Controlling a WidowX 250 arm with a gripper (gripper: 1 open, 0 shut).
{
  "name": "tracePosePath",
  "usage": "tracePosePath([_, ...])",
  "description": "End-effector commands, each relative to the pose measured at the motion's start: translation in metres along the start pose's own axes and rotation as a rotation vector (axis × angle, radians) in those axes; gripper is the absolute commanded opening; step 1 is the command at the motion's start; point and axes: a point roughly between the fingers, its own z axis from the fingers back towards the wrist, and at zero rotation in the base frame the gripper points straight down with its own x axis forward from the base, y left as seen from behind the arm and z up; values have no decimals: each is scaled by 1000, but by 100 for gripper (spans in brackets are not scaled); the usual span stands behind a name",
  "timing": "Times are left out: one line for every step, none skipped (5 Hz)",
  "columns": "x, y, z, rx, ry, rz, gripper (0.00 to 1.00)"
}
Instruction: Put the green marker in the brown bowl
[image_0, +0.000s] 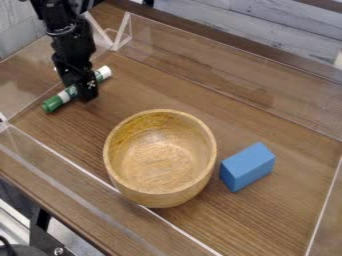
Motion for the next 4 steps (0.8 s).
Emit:
tracePosePath([5,10,18,29,-42,19,100])
tracePosePath([5,7,19,7,-44,33,100])
tracePosePath([6,7,18,3,-44,30,0])
tracePosePath([9,6,18,-1,-45,28,0])
